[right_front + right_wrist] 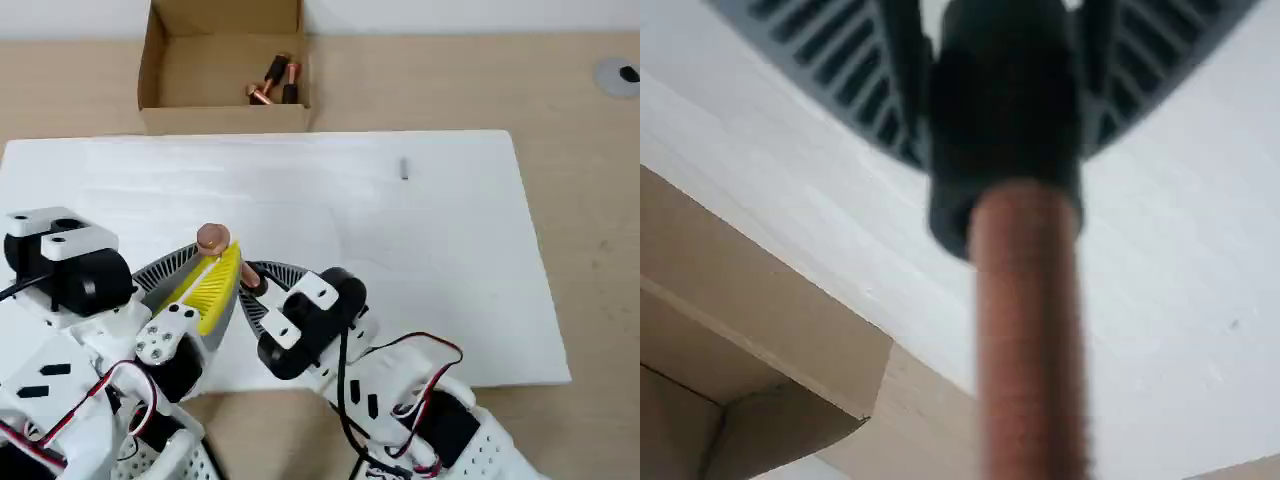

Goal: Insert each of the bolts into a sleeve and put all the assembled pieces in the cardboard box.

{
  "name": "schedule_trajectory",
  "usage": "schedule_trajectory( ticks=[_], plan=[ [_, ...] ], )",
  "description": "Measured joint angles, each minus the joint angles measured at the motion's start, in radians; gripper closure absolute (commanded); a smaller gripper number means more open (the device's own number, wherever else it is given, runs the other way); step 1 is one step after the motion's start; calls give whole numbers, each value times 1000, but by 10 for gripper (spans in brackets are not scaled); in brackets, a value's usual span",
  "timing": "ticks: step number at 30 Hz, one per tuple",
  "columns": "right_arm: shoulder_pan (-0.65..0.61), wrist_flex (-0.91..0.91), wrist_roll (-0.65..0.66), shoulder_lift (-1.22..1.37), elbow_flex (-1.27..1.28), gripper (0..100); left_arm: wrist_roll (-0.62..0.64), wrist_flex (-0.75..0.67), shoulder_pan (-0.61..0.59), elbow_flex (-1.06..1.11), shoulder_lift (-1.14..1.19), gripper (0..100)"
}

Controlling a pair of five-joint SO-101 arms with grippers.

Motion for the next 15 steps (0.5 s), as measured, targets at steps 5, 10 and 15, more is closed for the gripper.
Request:
schedule_trajectory(
  ticks=[5, 10, 15],
  plan=[
    [0, 0, 0, 0, 0, 989, 0, 0, -61, 0, 0, 991],
    [0, 0, 0, 0, 0, 989, 0, 0, -69, 15, 0, 991],
    [0, 0, 0, 0, 0, 989, 0, 0, -69, 41, 0, 991]
  ],
)
